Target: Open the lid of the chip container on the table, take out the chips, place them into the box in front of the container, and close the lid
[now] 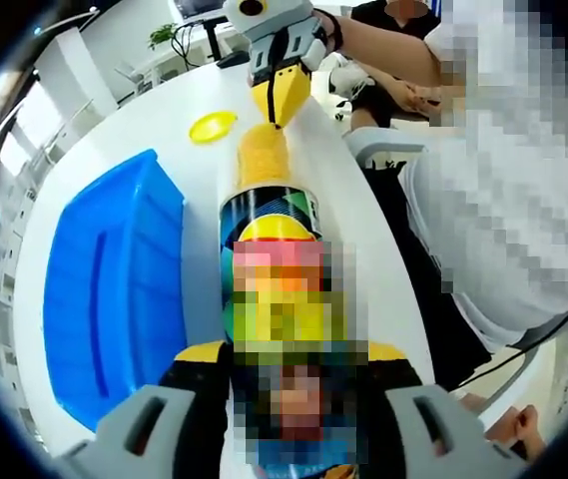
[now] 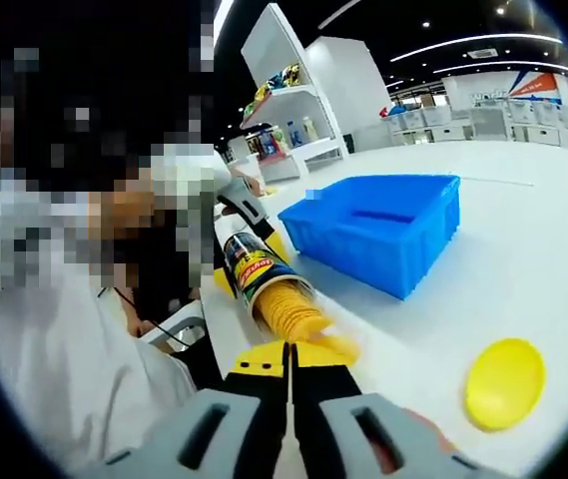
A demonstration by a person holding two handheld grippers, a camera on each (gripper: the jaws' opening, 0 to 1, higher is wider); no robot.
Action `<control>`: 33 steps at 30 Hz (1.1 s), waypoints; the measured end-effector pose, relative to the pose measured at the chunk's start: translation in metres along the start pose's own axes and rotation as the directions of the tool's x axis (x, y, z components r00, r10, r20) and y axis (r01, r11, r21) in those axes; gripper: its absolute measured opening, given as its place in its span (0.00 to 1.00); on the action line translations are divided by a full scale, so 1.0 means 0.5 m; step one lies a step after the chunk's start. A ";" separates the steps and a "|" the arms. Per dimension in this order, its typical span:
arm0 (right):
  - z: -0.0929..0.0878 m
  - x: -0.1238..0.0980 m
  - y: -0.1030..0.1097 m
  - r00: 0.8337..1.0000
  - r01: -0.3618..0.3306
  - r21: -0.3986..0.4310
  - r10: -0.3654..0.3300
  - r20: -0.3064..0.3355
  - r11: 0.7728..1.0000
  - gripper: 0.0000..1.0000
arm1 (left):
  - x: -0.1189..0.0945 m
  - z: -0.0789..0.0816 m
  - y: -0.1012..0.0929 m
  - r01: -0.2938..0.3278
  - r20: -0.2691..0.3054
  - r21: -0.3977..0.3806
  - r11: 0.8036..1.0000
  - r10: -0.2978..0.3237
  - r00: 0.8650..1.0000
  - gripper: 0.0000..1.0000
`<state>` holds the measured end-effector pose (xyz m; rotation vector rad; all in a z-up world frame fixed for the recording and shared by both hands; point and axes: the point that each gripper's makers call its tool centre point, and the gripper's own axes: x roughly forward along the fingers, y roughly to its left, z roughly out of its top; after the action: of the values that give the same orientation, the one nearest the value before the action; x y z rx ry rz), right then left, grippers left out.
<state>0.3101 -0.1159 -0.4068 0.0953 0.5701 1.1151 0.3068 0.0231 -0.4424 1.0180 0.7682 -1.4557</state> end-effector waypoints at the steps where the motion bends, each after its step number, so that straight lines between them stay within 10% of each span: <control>1: -0.001 0.001 0.001 1.000 -0.004 0.006 0.004 -0.002 1.000 0.03 | 0.000 0.000 0.000 -0.001 -0.001 0.001 1.000 0.001 1.000 0.50; 33: 0.006 -0.013 -0.019 0.999 0.031 0.038 -0.032 0.023 0.999 0.03 | 0.002 -0.002 0.004 -0.003 -0.001 0.010 1.000 0.003 1.000 0.50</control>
<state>0.3171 -0.1252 -0.4052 0.1319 0.5703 1.0717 0.3092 0.0235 -0.4435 1.0270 0.7600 -1.4580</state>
